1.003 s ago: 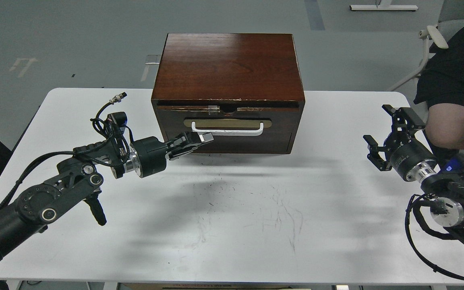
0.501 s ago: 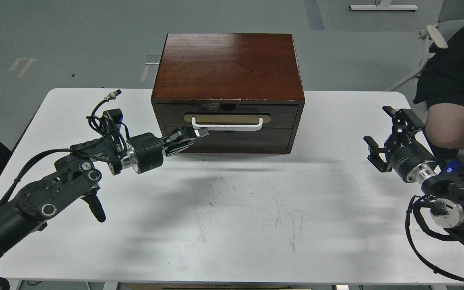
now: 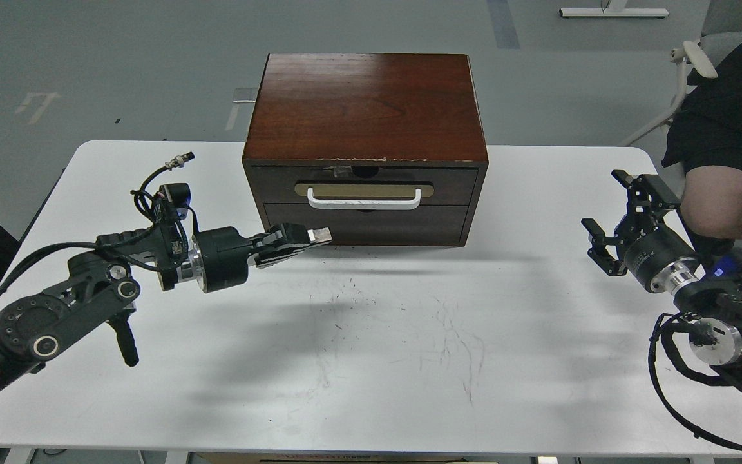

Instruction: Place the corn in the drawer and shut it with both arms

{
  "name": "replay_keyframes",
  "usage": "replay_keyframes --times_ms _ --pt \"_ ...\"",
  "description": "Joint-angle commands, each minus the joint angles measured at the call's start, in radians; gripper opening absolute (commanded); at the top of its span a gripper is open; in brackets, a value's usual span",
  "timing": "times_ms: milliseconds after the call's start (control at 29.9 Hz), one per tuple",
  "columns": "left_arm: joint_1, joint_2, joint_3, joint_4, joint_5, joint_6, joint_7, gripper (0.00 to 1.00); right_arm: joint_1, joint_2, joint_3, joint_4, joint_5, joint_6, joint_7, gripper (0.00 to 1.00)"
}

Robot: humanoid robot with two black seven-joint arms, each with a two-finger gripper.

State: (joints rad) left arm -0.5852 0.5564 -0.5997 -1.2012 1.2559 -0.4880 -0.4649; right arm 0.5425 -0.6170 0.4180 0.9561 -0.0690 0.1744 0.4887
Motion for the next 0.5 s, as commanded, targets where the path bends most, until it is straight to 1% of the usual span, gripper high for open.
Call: replay_keyframes --times_ms 0,33,67,100,134,267,401,468 --pt "0.002 0.062 -0.012 -0.072 -0.085 -0.001 -0.024 0.17 -0.001 0.0 0.002 0.0 0.0 -0.004 0.0 1.0" --pt "0.002 0.074 -0.012 -0.077 -0.117 -0.001 -0.024 0.28 -0.003 0.0 0.002 0.0 0.0 -0.004 0.0 1.0" --pt "0.002 0.094 -0.014 -0.081 -0.197 -0.001 -0.024 0.59 -0.003 0.0 0.004 0.0 0.0 -0.006 0.0 1.0" --pt "0.002 0.102 -0.015 -0.081 -0.243 -0.001 -0.024 0.78 -0.003 0.0 0.005 0.0 0.0 -0.004 0.0 1.0" --pt "0.002 0.109 -0.015 -0.081 -0.289 -0.001 -0.024 0.99 -0.003 0.0 0.005 0.0 0.0 -0.004 0.0 1.0" --pt "0.005 0.155 -0.032 -0.069 -0.566 -0.001 -0.024 1.0 -0.003 0.003 0.018 -0.002 0.0 -0.009 0.0 1.0" --pt "0.014 0.18 -0.041 -0.038 -0.682 -0.001 -0.024 1.0 -0.001 0.01 0.021 -0.002 0.0 -0.01 0.0 1.0" --pt "0.053 0.18 -0.074 -0.002 -0.737 -0.001 -0.024 1.0 0.002 0.014 0.022 -0.004 0.001 -0.01 0.0 1.0"
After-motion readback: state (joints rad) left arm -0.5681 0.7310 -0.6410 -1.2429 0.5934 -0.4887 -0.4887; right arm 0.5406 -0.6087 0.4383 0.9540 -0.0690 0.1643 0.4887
